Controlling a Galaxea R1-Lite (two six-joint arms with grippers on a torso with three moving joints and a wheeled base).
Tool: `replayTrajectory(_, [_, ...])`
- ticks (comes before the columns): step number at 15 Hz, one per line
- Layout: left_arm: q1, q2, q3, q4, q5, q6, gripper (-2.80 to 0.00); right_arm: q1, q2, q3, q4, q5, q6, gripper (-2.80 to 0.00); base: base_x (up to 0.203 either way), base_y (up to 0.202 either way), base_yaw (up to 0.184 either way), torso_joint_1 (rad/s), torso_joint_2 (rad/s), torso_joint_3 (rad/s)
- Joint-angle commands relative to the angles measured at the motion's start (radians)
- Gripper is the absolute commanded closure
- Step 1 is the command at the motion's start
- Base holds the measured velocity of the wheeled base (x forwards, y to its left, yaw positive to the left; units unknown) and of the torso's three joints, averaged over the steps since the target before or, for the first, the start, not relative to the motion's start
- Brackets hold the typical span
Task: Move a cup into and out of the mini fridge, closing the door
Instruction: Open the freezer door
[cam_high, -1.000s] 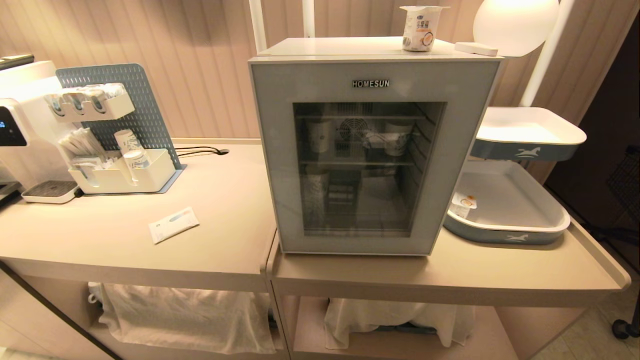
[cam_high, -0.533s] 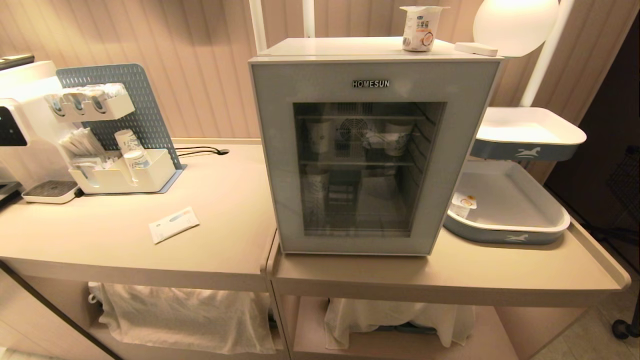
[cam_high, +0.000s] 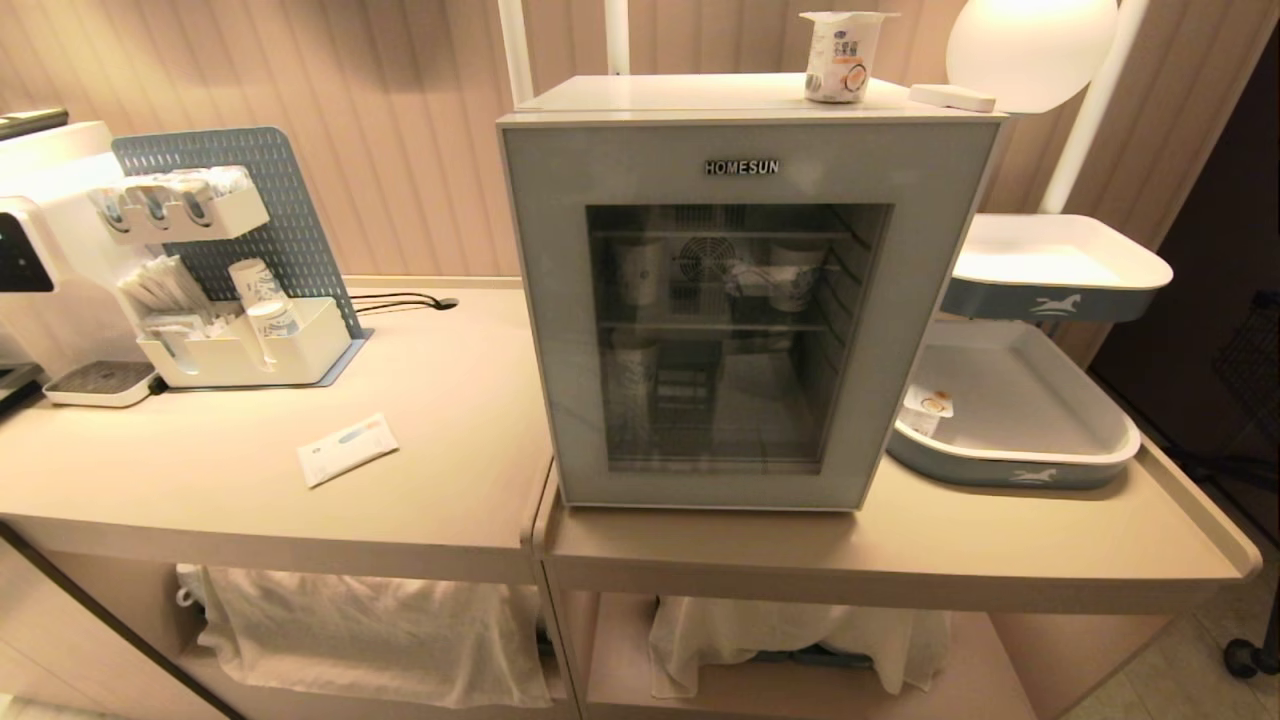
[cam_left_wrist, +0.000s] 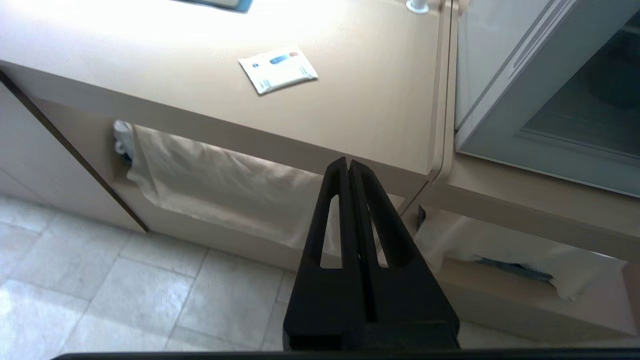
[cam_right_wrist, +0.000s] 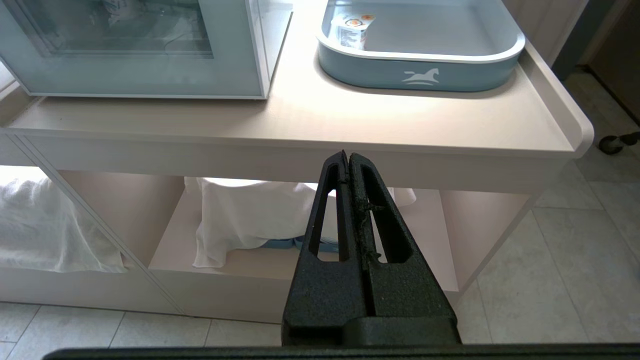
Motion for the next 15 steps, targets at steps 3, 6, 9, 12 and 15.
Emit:
replayTrajectory(3, [0.001, 0.371, -0.139, 0.002, -0.092, -0.025, 0.0, 0.0, 0.001, 0.0, 0.001, 0.0, 0.0, 0.0, 0.0, 0.0, 0.0, 0.0, 0.0, 0.0])
replayTrajectory(6, [0.003, 0.549, -0.246, 0.0, -0.274, -0.042, 0.0, 0.0, 0.001, 0.0, 0.001, 0.0, 0.0, 0.0, 0.0, 0.0, 0.0, 0.0, 0.0, 0.0])
replayTrajectory(9, [0.014, 0.723, -0.322, -0.018, -0.434, -0.046, 0.0, 0.0, 0.001, 0.0, -0.001, 0.0, 0.001, 0.0, 0.0, 0.0, 0.0, 0.0, 0.0, 0.0])
replayTrajectory(12, [0.017, 0.826, -0.331, -0.122, -0.607, -0.045, 0.0, 0.0, 0.001, 0.001, -0.001, 0.0, 0.001, 0.0, 0.0, 0.0, 0.0, 0.0, 0.0, 0.0])
replayTrajectory(15, [0.018, 0.93, -0.315, -0.245, -0.705, -0.02, 0.0, 0.0, 0.001, 0.0, -0.001, 0.0, 0.001, 0.0, 0.0, 0.0, 0.0, 0.0, 0.0, 0.0])
